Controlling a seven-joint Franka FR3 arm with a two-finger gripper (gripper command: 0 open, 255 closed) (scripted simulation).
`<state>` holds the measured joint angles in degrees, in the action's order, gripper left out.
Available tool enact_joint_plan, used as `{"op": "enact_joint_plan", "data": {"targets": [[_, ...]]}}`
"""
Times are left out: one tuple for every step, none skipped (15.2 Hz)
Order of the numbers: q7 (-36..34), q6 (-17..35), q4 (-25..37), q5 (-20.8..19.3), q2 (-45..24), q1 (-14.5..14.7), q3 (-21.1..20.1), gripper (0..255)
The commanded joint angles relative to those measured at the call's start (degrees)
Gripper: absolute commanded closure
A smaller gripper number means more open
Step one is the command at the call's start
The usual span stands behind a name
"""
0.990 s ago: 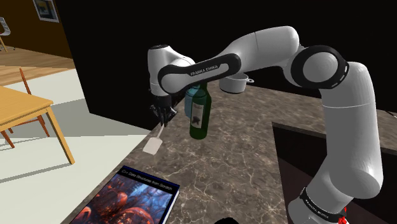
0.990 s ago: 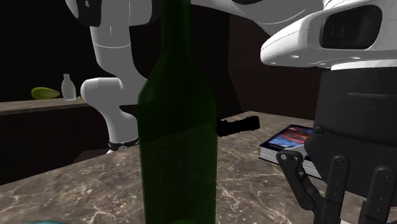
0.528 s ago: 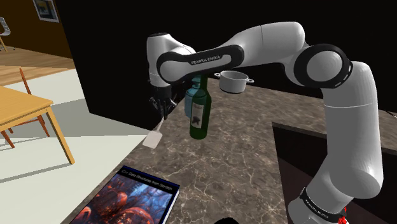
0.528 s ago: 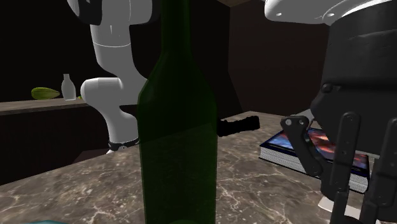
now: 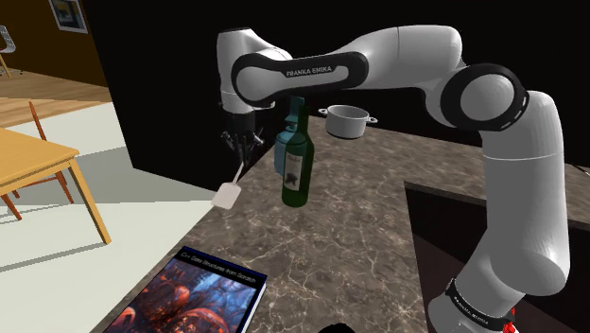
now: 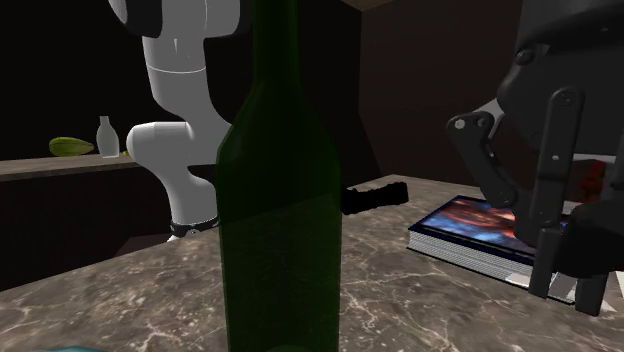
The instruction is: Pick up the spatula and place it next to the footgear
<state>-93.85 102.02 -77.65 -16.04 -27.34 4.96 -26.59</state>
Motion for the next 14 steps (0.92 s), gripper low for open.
{"op": "enact_joint_plan", "data": {"targets": [[0.2,-1.6,1.6,0.1,0.0,0.2,-0.1,255],[0.3,-2.3,2.4,0.1,0.0,0.3,-0.1,255],[0.4,-3.1,3.2,0.1,0.0,0.4,-0.1,255],[0.5,-3.9,4.1,0.1,-0.1,0.6,-0.1,255],[0.5,-4.7,4.9,0.1,-0.2,0.7,-0.1,255],[0.6,-5.5,5.8,0.1,-0.2,0.8,-0.1,255],[0.7,-6.3,6.8,0.1,-0.4,1.0,-0.1,255],[0.8,-7.2,7.8,0.1,-0.5,1.2,-0.1,255],[0.9,-8.0,8.8,0.0,-0.6,1.4,-0.1,255],[1.0,-8.9,9.9,0.0,-0.8,1.5,-0.1,255],[1.1,-9.8,11.0,-0.1,-1.0,1.8,-0.1,255],[1.2,-10.7,12.1,-0.2,-1.2,2.0,-0.1,255],[1.2,-11.5,13.1,-0.3,-1.4,2.2,-0.1,255],[0.8,-9.7,8.1,0.9,1.8,1.0,-0.6,255]]}}
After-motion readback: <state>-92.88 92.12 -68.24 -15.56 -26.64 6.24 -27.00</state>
